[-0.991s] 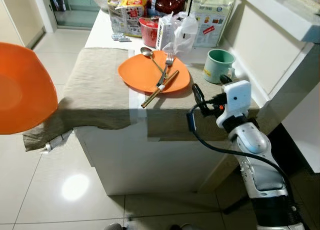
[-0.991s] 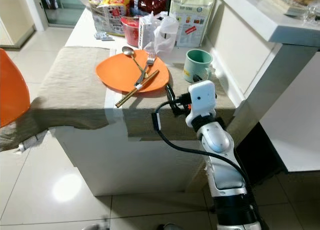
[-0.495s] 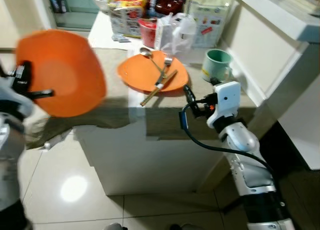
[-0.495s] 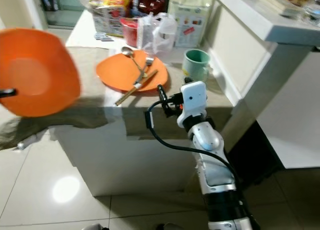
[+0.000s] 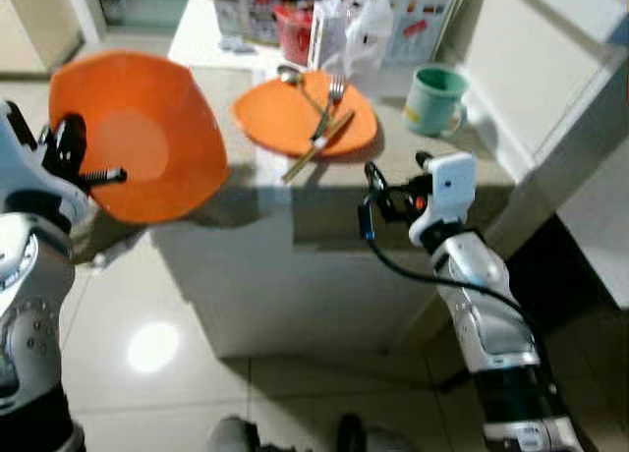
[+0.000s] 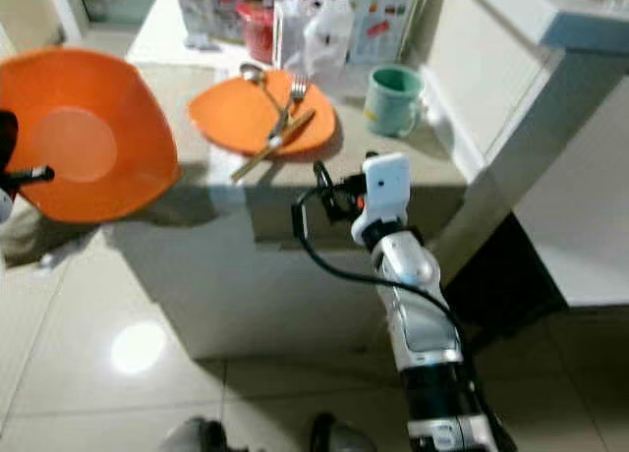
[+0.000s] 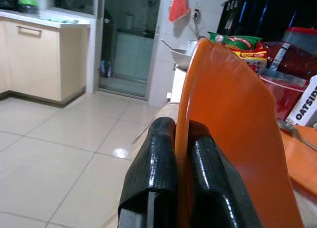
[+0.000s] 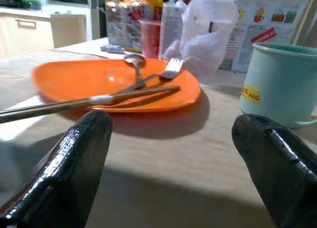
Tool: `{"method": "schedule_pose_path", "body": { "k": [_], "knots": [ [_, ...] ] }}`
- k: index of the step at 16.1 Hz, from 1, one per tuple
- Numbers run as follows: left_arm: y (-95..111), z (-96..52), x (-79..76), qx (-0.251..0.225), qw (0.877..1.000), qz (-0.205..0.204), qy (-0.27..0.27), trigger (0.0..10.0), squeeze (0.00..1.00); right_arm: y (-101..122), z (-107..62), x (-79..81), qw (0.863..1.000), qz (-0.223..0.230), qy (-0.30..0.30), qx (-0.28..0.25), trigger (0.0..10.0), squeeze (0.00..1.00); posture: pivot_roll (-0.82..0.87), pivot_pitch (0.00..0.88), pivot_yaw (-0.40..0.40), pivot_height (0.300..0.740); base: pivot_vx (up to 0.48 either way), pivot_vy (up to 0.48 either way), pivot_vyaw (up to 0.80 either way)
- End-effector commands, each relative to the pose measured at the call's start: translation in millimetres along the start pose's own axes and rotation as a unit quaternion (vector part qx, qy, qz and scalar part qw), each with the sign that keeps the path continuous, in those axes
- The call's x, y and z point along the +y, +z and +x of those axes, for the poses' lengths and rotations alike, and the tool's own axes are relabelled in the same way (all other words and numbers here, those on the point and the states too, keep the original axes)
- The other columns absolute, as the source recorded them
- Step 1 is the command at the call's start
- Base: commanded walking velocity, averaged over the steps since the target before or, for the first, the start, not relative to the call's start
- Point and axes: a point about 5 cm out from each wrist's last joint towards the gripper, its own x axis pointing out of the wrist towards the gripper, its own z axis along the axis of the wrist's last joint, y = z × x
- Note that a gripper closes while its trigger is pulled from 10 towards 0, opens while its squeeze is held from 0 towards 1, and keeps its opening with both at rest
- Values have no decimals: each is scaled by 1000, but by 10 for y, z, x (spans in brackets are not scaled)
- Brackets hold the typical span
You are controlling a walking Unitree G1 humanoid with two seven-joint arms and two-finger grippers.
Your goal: Setting the table
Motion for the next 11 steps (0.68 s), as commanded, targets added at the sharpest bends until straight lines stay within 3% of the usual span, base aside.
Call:
{"method": "schedule_pose_path", "body": {
  "k": [1, 6, 11],
  "knots": [
    [-5, -22, -43, -1, 1000, 5, -6, 0, 0, -31, -16, -36, 1000, 3, -3, 8, 10000, 0, -17, 75, -29, 740, -262, 0, 0],
    [-31, -3, -80, 5, 1000, 8, -15, 0, 0, -61, -26, -16, 1000, 4, -2, 14, 10000, 0, -20, 74, -20, 740, -253, 0, 0],
    [-217, -50, -145, 33, 999, 11, -29, 0, 0, -147, -43, -8, 1000, 7, 2, 30, 10000, 0, -21, 72, -14, 740, 0, 0, 0]
  ]
}}
